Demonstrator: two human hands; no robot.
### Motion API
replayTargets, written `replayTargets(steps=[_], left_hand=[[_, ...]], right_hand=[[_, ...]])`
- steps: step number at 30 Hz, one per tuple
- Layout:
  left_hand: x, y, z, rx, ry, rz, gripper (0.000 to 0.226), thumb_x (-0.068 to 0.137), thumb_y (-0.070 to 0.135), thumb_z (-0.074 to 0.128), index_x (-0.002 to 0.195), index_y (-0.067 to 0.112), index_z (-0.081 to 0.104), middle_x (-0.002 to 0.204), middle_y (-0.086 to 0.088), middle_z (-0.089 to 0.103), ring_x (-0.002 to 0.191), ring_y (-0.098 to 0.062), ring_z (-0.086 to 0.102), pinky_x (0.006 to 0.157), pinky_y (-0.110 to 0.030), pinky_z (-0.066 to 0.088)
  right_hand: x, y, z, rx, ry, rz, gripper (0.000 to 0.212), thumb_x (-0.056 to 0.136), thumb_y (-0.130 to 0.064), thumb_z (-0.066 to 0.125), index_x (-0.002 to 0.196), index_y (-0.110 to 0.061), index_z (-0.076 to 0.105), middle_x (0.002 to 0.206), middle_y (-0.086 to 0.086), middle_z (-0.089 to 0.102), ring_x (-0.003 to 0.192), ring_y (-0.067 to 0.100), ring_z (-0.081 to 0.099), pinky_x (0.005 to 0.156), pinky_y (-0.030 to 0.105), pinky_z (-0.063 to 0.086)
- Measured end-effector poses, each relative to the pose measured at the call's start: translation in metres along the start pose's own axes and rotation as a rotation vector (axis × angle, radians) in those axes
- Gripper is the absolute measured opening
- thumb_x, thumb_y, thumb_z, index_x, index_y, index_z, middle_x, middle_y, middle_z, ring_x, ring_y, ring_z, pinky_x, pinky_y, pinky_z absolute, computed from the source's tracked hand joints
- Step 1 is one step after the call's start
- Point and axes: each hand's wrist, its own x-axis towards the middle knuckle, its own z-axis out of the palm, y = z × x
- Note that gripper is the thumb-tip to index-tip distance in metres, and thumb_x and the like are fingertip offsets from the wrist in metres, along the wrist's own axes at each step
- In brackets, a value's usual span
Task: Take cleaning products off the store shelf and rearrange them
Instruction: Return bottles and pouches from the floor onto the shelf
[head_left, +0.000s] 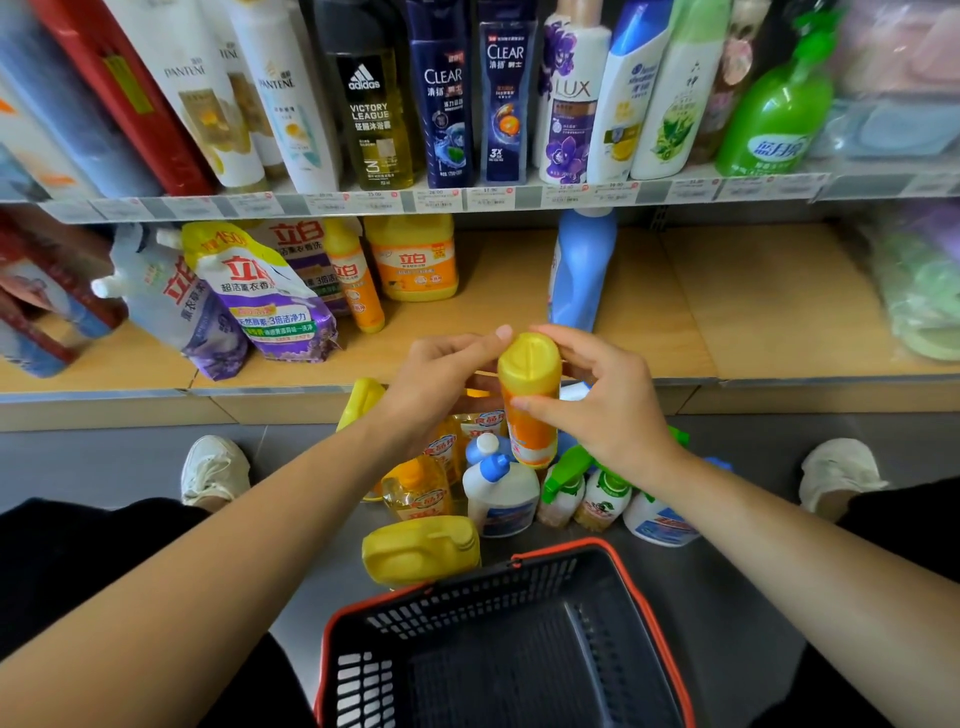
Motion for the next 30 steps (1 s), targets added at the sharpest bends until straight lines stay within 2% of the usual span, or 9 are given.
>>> replayTargets(steps=[3,5,7,11,16,22,25,27,30], left_hand=[[0.000,0.000,0.000,0.057,0.040,0.050,0.036,0.090,0.037,0.071,0.096,0.002,0.074,0.089,-0.009,0.077,0.079,-0.018,0.073,0.066,-0.027,0.059],[0.000,-0.002,0.001,0.111,0.063,0.076,0.043,0.082,0.039,0.078,0.096,-0.001,0.072,0.092,-0.015,0.075,0.084,-0.026,0.074,0.071,-0.035,0.064],[-0.003,-0.001,0.001,0.149,0.063,0.087,0.052,0.071,0.046,0.081,0.094,0.001,0.071,0.093,-0.018,0.073,0.083,-0.027,0.073,0.076,-0.041,0.062],[-0.006,-0.001,-0.002,0.223,0.011,0.108,0.051,0.061,0.049,0.083,0.092,0.012,0.070,0.091,-0.008,0.072,0.080,-0.021,0.070,0.073,-0.037,0.061],[-0.004,-0.002,-0.009,0.183,-0.037,0.103,0.026,0.083,0.032,0.078,0.093,0.009,0.071,0.091,-0.008,0.073,0.084,-0.019,0.072,0.073,-0.031,0.061],[-0.005,-0.002,-0.007,0.188,0.005,0.130,0.038,0.094,0.036,0.067,0.094,-0.002,0.070,0.092,-0.017,0.072,0.082,-0.021,0.071,0.074,-0.038,0.061],[-0.006,0.000,-0.006,0.187,-0.022,0.140,0.024,0.097,0.028,0.065,0.096,0.005,0.072,0.096,-0.017,0.072,0.084,-0.020,0.071,0.074,-0.036,0.061],[-0.006,0.000,-0.006,0.137,-0.062,0.137,0.015,0.098,0.020,0.062,0.101,0.010,0.074,0.102,-0.017,0.072,0.090,-0.021,0.070,0.076,-0.030,0.061],[-0.005,-0.004,-0.009,0.089,-0.157,0.147,0.027,0.101,0.014,0.056,0.124,0.015,0.070,0.118,-0.009,0.072,0.110,-0.028,0.067,0.092,-0.035,0.058]], right_hand=[[0.000,0.001,0.002,-0.009,-0.033,0.004,0.070,0.068,-0.025,0.091,0.132,-0.029,0.063,0.117,-0.012,0.072,0.111,0.005,0.066,0.096,0.031,0.055],[-0.001,0.001,0.004,-0.039,-0.049,0.004,0.072,0.068,-0.021,0.092,0.133,-0.026,0.062,0.119,-0.009,0.072,0.111,0.004,0.066,0.096,0.029,0.055],[-0.001,0.000,0.006,-0.059,-0.056,-0.001,0.072,0.068,-0.021,0.093,0.134,-0.024,0.063,0.118,-0.010,0.071,0.110,0.002,0.065,0.095,0.022,0.054],[0.000,-0.003,0.006,-0.079,-0.057,-0.014,0.069,0.067,-0.022,0.093,0.129,-0.024,0.065,0.107,-0.023,0.067,0.107,-0.004,0.064,0.088,0.009,0.049],[0.000,-0.005,0.005,-0.093,-0.068,-0.006,0.071,0.066,-0.023,0.093,0.130,-0.024,0.065,0.111,-0.016,0.069,0.107,-0.001,0.064,0.089,0.009,0.049],[-0.001,-0.006,0.004,-0.072,-0.100,-0.017,0.070,0.068,-0.024,0.092,0.131,-0.026,0.064,0.116,-0.015,0.070,0.109,-0.001,0.064,0.092,0.014,0.051],[0.000,-0.004,0.003,-0.082,-0.092,-0.013,0.070,0.068,-0.027,0.092,0.132,-0.027,0.063,0.115,-0.017,0.069,0.110,-0.002,0.063,0.091,0.012,0.050],[0.002,-0.002,0.001,-0.083,-0.074,-0.009,0.070,0.069,-0.027,0.092,0.132,-0.027,0.062,0.117,-0.014,0.069,0.110,0.000,0.063,0.092,0.015,0.051],[0.009,-0.001,-0.007,-0.051,-0.060,0.004,0.068,0.074,-0.024,0.089,0.136,-0.028,0.061,0.122,-0.011,0.069,0.111,0.004,0.064,0.093,0.022,0.054]])
